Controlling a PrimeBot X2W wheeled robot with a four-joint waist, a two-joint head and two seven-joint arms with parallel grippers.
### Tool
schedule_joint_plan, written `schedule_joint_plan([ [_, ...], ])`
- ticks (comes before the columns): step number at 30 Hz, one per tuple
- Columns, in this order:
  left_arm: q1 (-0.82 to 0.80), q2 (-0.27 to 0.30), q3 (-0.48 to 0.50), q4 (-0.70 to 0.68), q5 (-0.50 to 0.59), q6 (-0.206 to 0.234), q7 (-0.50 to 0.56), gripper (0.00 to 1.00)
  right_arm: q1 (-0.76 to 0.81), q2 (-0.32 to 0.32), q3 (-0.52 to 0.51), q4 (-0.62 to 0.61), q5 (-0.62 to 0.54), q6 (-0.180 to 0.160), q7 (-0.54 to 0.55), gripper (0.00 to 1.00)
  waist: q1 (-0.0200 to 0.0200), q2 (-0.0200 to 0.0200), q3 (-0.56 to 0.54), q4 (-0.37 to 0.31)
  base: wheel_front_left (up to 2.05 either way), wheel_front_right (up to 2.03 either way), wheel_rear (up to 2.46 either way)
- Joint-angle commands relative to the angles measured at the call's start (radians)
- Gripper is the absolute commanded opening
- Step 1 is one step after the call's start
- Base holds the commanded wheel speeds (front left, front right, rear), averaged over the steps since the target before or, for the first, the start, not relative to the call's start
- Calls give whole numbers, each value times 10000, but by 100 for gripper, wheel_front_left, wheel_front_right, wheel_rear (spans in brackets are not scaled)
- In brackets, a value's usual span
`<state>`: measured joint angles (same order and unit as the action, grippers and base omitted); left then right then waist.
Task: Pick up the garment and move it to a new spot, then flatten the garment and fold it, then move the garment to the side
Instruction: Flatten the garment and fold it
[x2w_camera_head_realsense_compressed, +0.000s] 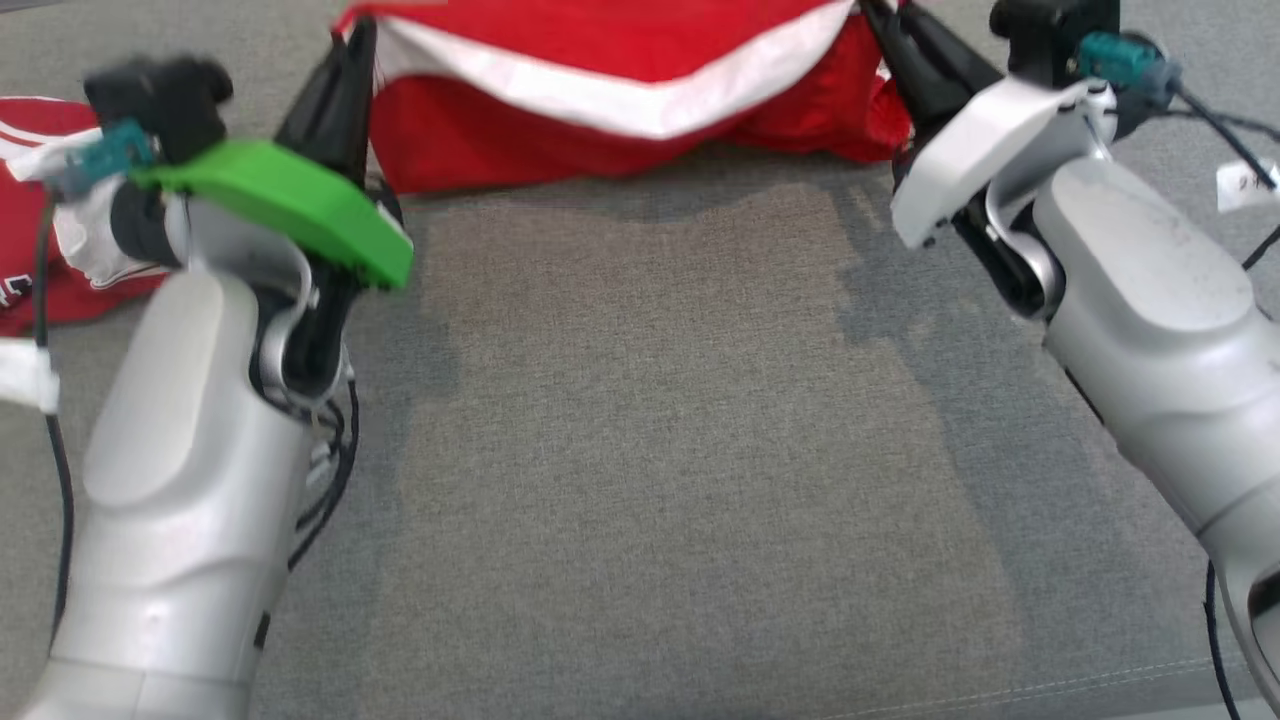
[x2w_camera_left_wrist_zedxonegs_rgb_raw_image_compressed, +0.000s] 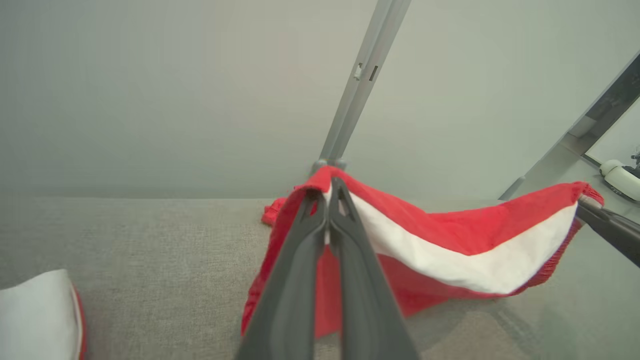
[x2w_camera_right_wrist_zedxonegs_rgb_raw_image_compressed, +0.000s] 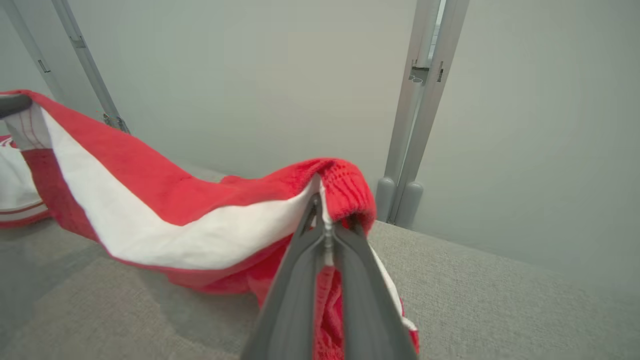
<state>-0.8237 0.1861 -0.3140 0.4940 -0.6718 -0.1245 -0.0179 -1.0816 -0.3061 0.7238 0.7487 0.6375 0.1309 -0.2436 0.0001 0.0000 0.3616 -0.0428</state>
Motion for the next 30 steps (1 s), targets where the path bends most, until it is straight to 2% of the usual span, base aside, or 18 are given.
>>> schedule_joint_plan([
  [1, 285, 138, -2, -110, -80, -56, -143, 0, 222, -127, 128, -129, 181, -3, -90, 0, -1, 0, -54, -55, 0, 0, 0],
  [5, 1317, 335, -186, -539, -353, -60, -532, 0, 825, -403, 499, -542, 525, -3, -211, 0, -1, 0, -231, -109, 0, 0, 0],
  [9, 2165, 490, -361, -1008, -382, -65, -876, 0, 1590, -463, 209, -1346, 735, -3, -220, 0, -1, 0, -439, -119, 0, 0, 0],
  [18, 4077, 662, -706, -2215, -211, 105, -1384, 0, 3719, -841, -349, -3051, -102, -3, -226, 0, -1, 0, -1029, -87, 0, 0, 0],
  [23, 5610, 789, -686, -3191, -364, 400, -1621, 0, 5197, -984, -970, -4072, -535, -3, -227, 0, -1, 0, -1474, -62, 0, 0, 0],
  [30, 7926, 1045, -624, -5026, -453, 1075, -1833, 0, 7845, -1105, -2142, -5777, -1360, -3, -226, 0, -1, 0, -2146, 5, 0, 0, 0],
])
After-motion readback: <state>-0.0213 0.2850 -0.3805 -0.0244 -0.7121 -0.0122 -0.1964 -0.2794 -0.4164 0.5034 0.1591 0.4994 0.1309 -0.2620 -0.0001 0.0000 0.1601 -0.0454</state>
